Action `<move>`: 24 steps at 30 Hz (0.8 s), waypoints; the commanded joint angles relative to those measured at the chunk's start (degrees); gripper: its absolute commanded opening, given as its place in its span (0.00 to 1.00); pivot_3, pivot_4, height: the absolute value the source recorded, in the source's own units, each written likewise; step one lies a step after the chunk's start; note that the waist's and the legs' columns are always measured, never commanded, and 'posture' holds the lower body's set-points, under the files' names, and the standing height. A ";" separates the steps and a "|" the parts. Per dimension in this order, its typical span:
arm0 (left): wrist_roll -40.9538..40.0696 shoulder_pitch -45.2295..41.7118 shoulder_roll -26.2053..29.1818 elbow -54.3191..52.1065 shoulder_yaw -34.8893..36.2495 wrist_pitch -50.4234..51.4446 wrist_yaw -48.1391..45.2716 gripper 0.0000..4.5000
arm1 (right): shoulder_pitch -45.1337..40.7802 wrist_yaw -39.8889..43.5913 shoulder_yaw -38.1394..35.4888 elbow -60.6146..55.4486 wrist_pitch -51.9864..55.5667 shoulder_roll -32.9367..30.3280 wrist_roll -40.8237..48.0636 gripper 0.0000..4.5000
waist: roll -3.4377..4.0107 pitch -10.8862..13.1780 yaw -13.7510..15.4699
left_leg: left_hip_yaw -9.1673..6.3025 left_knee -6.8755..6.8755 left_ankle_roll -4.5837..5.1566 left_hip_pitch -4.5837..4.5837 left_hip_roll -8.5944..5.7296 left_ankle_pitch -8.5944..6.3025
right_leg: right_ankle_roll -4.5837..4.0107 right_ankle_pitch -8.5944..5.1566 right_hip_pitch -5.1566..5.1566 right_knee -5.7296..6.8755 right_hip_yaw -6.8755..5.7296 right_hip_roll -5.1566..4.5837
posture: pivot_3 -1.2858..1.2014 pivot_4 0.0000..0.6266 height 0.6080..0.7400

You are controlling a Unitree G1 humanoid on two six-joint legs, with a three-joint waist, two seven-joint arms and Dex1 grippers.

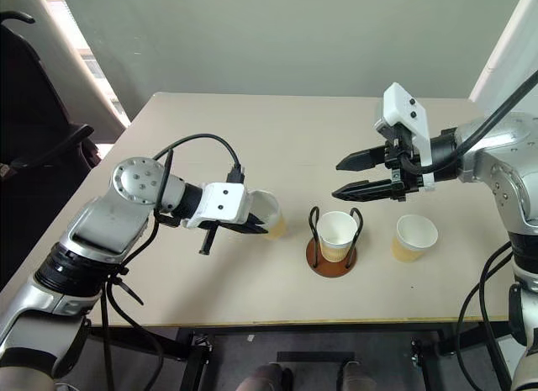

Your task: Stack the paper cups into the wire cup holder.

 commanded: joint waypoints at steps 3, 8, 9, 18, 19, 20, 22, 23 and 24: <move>-8.34 -5.58 1.07 -3.42 4.76 6.27 -5.12 0.01 | 5.08 -2.28 -7.14 -3.48 2.16 -3.85 2.89 0.60 | 0.00 0.00 0.12 | 0.00 0.09 -0.04 -0.14 0.00 0.02 | 0.04 0.02 -0.03 -0.04 -0.01 0.00 | 0.52 0.24 1.00; -11.48 -12.72 0.68 -0.86 4.81 8.67 -8.84 0.01 | 12.66 -4.08 -12.89 -7.95 5.68 -8.35 5.94 0.60 | 0.00 0.00 0.42 | 0.06 0.17 -0.04 -0.23 -0.01 0.01 | 0.11 0.01 -0.01 -0.10 0.00 -0.03 | 0.52 0.24 1.00; -11.96 -13.85 0.32 -0.25 4.64 8.86 -9.36 0.01 | 14.05 -4.30 -13.76 -8.89 5.87 -9.34 6.20 0.60 | 0.00 0.00 0.38 | 0.09 0.17 -0.04 -0.21 -0.01 0.00 | 0.14 0.02 -0.01 -0.11 0.01 -0.04 | 0.52 0.24 1.00; -13.33 -20.55 -5.46 5.58 -0.08 4.63 -12.31 0.01 | 21.04 -4.65 -22.27 -19.43 10.70 -17.36 13.79 0.60 | 0.01 0.00 0.39 | 0.12 0.19 0.16 -0.21 -0.02 -0.10 | 0.38 0.07 0.00 -0.12 0.07 -0.04 | 0.52 0.24 1.00; -13.40 -21.11 -6.43 6.49 -0.87 3.87 -12.31 0.01 | 21.10 -4.69 -23.06 -20.18 11.02 -18.33 14.52 0.60 | 0.00 0.00 0.41 | 0.13 0.20 0.17 -0.21 -0.02 -0.11 | 0.42 0.05 0.01 -0.11 0.09 -0.04 | 0.52 0.24 1.00; -13.26 -21.70 -7.44 7.78 -1.58 2.98 -12.31 0.01 | 20.87 -4.98 -23.64 -20.51 11.32 -19.10 15.19 0.60 | 0.00 0.00 0.41 | 0.13 0.20 0.16 -0.22 -0.02 -0.10 | 0.46 0.02 0.01 -0.14 0.09 -0.04 | 0.52 0.24 1.00; -12.83 -22.69 -9.11 10.36 -2.81 0.93 -12.31 0.01 | 20.22 -5.96 -24.38 -20.75 11.89 -20.09 16.55 0.60 | -0.01 0.01 0.43 | 0.14 0.23 0.16 -0.23 -0.03 -0.10 | 0.54 -0.03 0.04 -0.16 0.10 -0.05 | 0.52 0.24 1.00; -12.60 -23.30 -10.38 11.86 -3.61 -0.31 -12.31 0.01 | 20.17 -6.53 -25.02 -21.20 12.50 -20.45 17.51 0.60 | -0.01 0.01 0.43 | 0.14 0.25 0.17 -0.24 -0.03 -0.11 | 0.61 -0.03 0.04 -0.19 0.11 -0.05 | 0.52 0.24 1.00; -12.49 -23.74 -11.21 12.91 -4.19 -1.22 -12.31 0.01 | 20.21 -7.00 -25.46 -21.52 12.89 -20.73 18.29 0.60 | -0.01 0.01 0.44 | 0.16 0.26 0.17 -0.24 -0.05 -0.11 | 0.74 0.02 0.04 -0.19 0.13 -0.05 | 0.52 0.24 1.00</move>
